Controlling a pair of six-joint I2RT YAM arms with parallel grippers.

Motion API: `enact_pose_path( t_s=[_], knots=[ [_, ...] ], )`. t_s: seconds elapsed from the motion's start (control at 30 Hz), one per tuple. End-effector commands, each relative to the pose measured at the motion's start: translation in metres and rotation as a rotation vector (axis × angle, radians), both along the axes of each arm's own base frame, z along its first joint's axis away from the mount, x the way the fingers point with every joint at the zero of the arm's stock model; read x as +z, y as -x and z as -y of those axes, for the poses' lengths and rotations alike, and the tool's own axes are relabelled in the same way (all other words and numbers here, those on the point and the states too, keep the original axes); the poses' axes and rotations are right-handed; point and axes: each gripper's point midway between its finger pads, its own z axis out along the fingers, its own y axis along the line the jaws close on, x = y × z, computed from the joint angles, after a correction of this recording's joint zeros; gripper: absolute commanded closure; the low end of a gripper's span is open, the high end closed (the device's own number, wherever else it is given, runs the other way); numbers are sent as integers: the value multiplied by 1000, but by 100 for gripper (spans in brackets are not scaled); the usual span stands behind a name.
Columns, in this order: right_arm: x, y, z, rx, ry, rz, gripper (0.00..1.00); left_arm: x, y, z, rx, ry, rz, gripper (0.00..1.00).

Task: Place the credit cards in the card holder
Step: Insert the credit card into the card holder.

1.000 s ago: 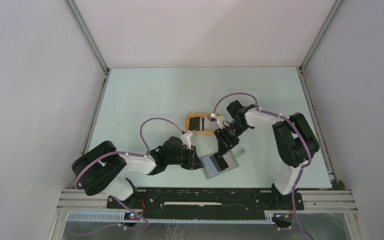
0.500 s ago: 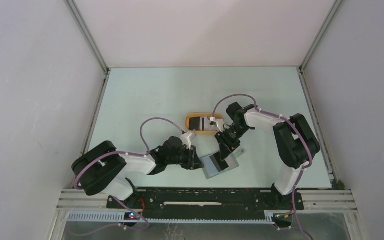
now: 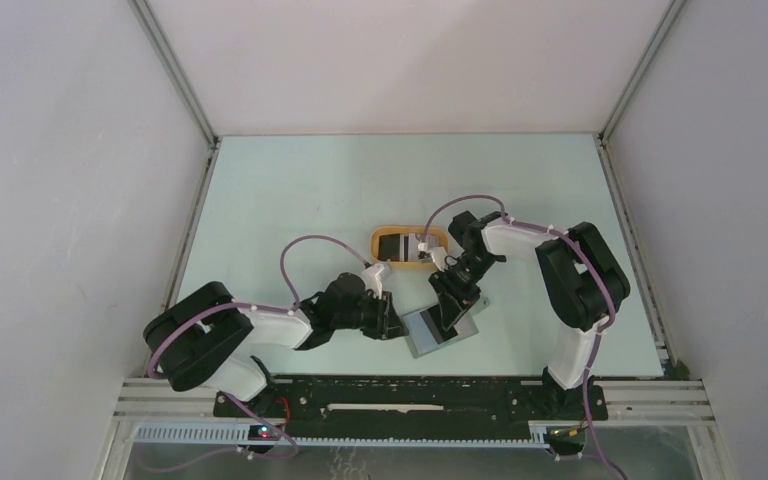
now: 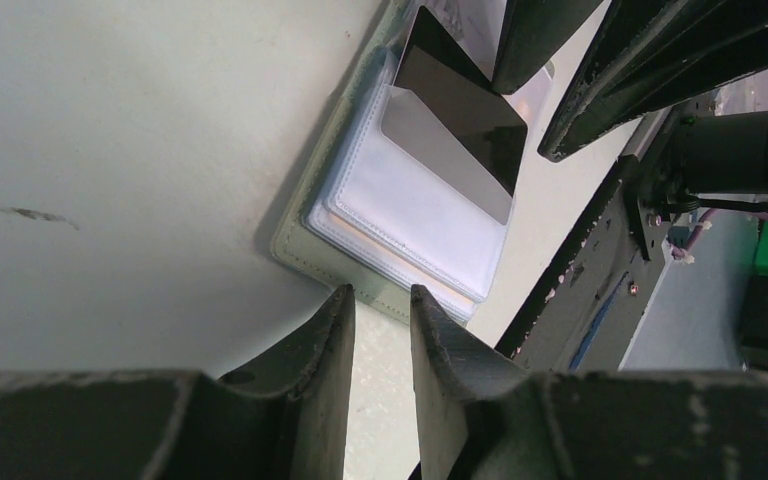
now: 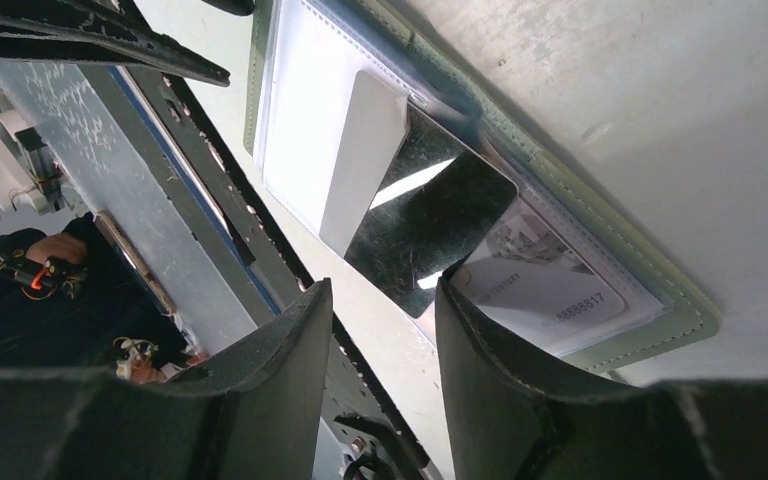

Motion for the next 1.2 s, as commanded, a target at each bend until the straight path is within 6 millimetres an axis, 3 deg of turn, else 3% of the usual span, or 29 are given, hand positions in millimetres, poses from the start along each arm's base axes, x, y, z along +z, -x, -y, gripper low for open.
enact_pose_path(
  t_s=[0.0, 0.57, 0.9, 1.17],
  knots=[
    [-2, -7, -1, 14, 27, 31, 49, 19, -9, 14, -11, 67, 27, 69],
    [-9, 15, -26, 120, 30, -14, 49, 20, -8, 17, -24, 75, 28, 69],
    [18, 3, -26, 93, -92, 14, 50, 20, -10, 15, -17, 74, 27, 69],
    [14, -10, -19, 32, -73, 17, 53, 19, -10, 15, -16, 75, 26, 69]
  ],
)
